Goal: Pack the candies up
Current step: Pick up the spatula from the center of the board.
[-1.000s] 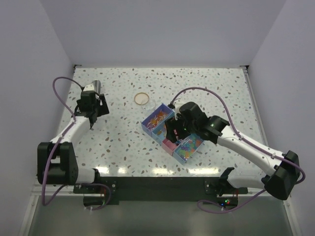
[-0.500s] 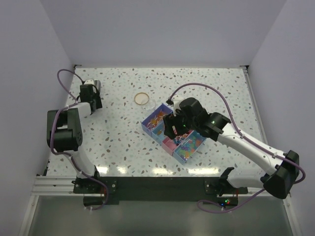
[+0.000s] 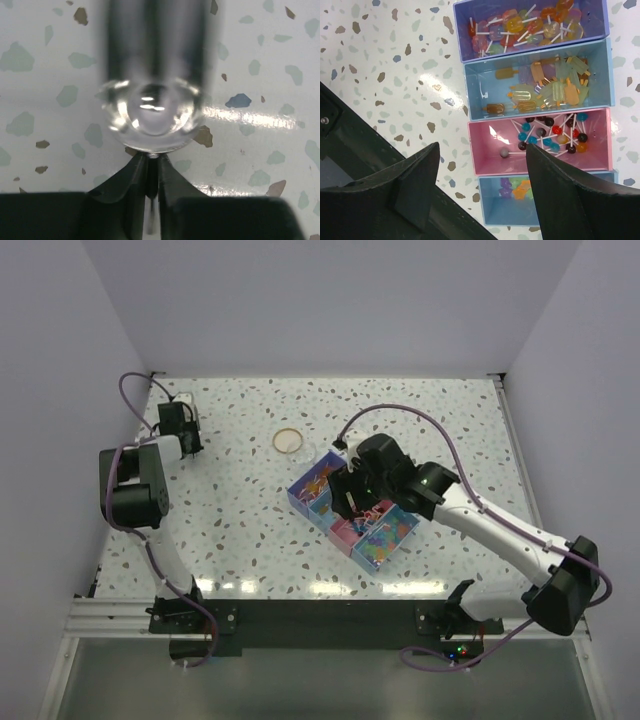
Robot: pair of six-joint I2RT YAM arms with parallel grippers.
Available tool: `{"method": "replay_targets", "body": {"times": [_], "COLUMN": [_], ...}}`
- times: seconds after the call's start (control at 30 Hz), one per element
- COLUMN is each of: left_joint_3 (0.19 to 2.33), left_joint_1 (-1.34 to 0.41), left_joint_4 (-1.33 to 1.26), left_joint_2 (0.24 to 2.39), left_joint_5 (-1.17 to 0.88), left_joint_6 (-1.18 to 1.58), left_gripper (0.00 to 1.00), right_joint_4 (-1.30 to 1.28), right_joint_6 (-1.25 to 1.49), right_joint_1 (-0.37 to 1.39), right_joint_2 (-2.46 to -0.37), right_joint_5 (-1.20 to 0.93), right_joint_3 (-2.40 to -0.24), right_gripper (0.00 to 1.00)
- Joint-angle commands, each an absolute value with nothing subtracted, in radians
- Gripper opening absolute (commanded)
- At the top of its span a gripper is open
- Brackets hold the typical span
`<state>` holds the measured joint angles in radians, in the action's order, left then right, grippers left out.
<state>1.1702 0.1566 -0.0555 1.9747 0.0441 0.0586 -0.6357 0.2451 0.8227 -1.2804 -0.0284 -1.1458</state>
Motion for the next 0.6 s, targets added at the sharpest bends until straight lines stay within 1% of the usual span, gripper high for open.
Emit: {"method": "replay_targets", "body": {"times": [0.0,0.03,0.07,0.23,0.37,0.43,0.57], "left_joint_3": [1.213,1.212,1.209,1.216,1.23,1.224,1.206], "left_joint_1": [0.161,0.163,0.163,0.16,0.146,0.126,-0.027], "left_joint_4": [-0.037,-0.034,-0.035,-0.043,-0.002,0.054,0.15], "left_joint_2": [1.987,1.985,1.977,1.922,1.844,1.803,1.669], "left_joint_5": [0.006,0.006,-0.015,-0.087,-0.175,-0.227,-0.235], "left_joint_6": [0.02,0.012,0.005,-0.029,-0.04,-0.043,-0.118], "left_gripper": [0.11,0.04,0.0,0.0,0.0,0.0,0.0], "right_joint_4": [-0.637,-0.643,-0.649,-0.682,-0.736,-0.75,-0.709], "right_joint_6": [0.242,0.242,0.238,0.212,0.198,0.202,0.225], "right_joint_1": [0.821,0.822,0.821,0.821,0.781,0.714,0.579], "right_joint_2": [-1.301,-1.314,-1.327,-1.391,-1.472,-1.492,-1.522], "right_joint_5": [-0.003,-0.003,-0.003,0.031,0.017,-0.076,-0.25], "right_joint_3": [-1.218,-1.229,-1.253,-1.341,-1.484,-1.529,-1.542], "right_gripper": [0.73,0.74,0.75,0.79,0.8,0.8,0.8]}}
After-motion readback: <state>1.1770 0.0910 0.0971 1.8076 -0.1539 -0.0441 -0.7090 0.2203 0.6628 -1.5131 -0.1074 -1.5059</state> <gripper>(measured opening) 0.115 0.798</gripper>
